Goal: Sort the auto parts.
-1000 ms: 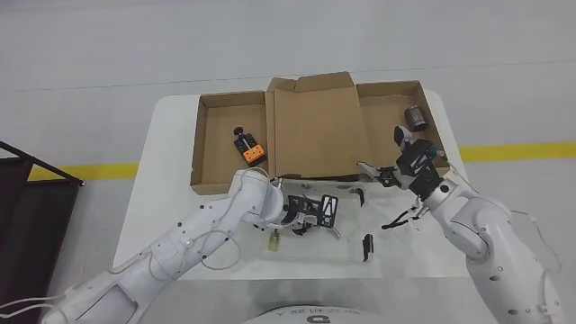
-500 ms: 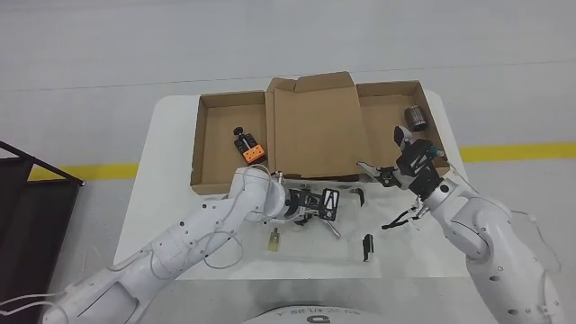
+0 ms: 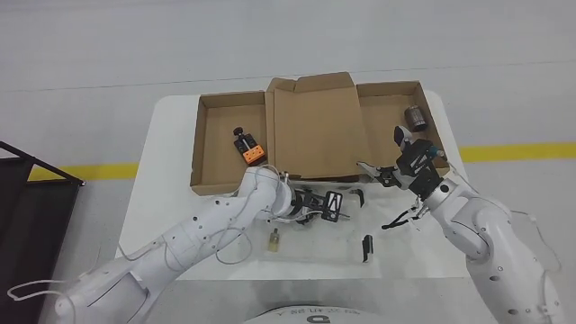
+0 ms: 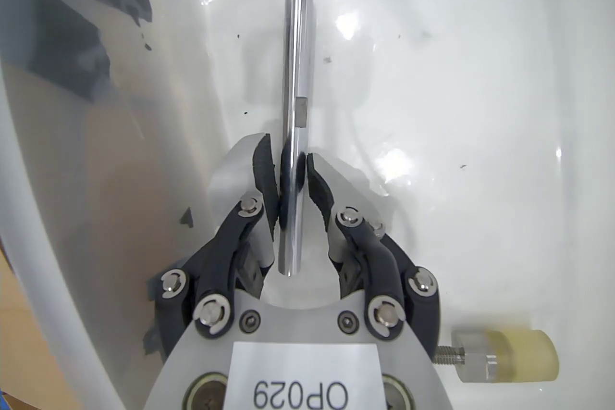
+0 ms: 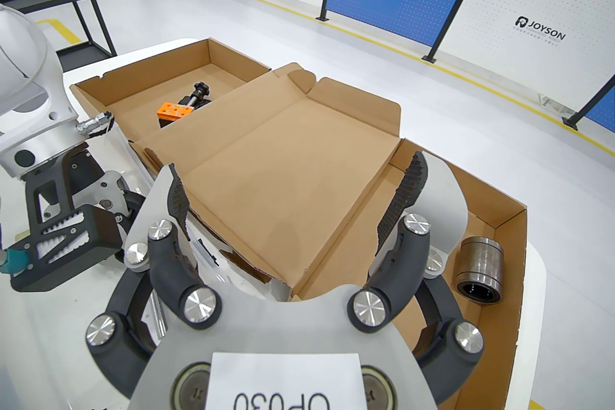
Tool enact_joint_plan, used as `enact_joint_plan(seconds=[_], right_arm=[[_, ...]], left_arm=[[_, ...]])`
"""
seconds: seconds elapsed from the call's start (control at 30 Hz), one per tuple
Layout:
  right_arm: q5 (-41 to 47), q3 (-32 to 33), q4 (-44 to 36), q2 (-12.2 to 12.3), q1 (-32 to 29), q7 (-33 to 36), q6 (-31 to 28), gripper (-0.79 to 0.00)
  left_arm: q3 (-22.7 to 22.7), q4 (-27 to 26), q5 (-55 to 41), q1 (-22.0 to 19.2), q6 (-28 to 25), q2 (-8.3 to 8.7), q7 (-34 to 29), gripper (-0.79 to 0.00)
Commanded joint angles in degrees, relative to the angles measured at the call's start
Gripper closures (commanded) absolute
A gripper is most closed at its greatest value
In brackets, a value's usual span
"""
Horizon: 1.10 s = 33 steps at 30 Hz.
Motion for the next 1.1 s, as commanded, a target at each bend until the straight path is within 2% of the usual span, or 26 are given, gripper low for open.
enact_joint_plan(seconds=[0.0,0.2,0.43,0.83,1.07], right_arm=[[0.00,0.00,0.00,0.00,0.00,0.00,0.00,-0.785],[0.00,0.00,0.00,0.00,0.00,0.00,0.00,-0.785],[0.00,0.00,0.00,0.00,0.00,0.00,0.00,-0.785],[0.00,0.00,0.00,0.00,0.00,0.00,0.00,-0.785],[0.00,0.00,0.00,0.00,0.00,0.00,0.00,-0.785]], left_arm=[[-0.32,0.12,-0.05,0.05,-0.06,0.06,-0.25,0.000],[-1.65,-1.48,-0.38,0.85,-0.22,0.54,-0.76,0.000],[-3.50,-6.33,-1.17,2.76,-1.67,1.59,-2.81,0.000],[-11.49,-21.39,2.24,10.49,2.15,5.31,-12.65,0.000],[-17.62,-29.91,2.69,16.14,2.17,7.57,-12.83,0.000]])
